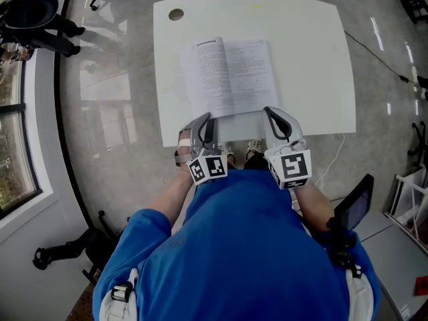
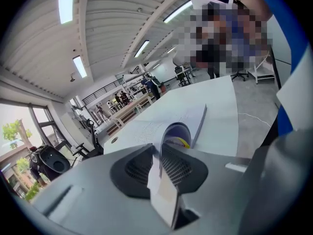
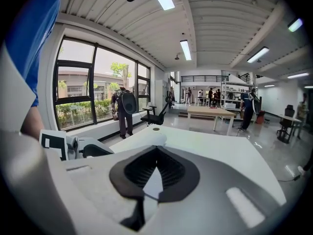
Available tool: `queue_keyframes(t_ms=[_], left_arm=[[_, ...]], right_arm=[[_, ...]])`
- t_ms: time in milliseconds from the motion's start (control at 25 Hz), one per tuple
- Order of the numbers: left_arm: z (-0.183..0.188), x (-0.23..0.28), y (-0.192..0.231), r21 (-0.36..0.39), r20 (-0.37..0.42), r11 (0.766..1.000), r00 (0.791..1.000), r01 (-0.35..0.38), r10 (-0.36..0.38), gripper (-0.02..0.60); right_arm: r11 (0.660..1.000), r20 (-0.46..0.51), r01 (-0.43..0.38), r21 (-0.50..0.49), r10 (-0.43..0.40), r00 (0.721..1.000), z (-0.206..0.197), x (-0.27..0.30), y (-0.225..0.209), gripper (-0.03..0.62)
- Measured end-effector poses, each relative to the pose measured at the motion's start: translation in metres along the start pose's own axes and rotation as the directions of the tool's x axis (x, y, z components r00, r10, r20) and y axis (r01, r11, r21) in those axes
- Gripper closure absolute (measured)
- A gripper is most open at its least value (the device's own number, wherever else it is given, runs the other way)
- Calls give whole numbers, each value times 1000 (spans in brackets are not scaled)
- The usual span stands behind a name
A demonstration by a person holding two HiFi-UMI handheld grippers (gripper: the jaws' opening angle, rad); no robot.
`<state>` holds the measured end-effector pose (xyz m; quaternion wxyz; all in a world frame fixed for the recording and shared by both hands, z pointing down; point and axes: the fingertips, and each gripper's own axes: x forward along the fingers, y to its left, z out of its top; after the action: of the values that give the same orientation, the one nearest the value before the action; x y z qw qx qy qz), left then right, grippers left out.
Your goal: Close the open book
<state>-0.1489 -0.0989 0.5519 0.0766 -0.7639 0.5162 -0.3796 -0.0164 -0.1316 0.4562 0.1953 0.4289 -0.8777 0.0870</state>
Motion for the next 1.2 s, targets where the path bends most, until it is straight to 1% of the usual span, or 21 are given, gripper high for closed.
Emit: queue_keyframes(t_ms=[240,400,560,800,1000,1200], left_arm=[[26,3,-10,60,21,998,1000,-10,9,518],[42,8,-18,80,21,997,1000,-17,15,517],[57,14,-27,98,13,995,1000,-17,16,515],[68,24,-40,141,-18,990,999,-24,27,515],[74,30,-49,199,-42,980,999,-23,32,514],[79,39,-60,281,-60,960,998,-8,26,512]], right_arm=[[1000,12,-2,1,2,1000,-3,-7,-22,591],[1000,15,-2,10,2,1000,-7,-17,-38,591],[1000,21,0,21,-1,1000,-11,-26,-53,591],[999,23,-10,35,9,1000,-22,-36,-74,591],[999,26,-20,47,19,999,-27,-44,-85,591],[998,27,-22,61,21,999,-33,-49,-96,591]])
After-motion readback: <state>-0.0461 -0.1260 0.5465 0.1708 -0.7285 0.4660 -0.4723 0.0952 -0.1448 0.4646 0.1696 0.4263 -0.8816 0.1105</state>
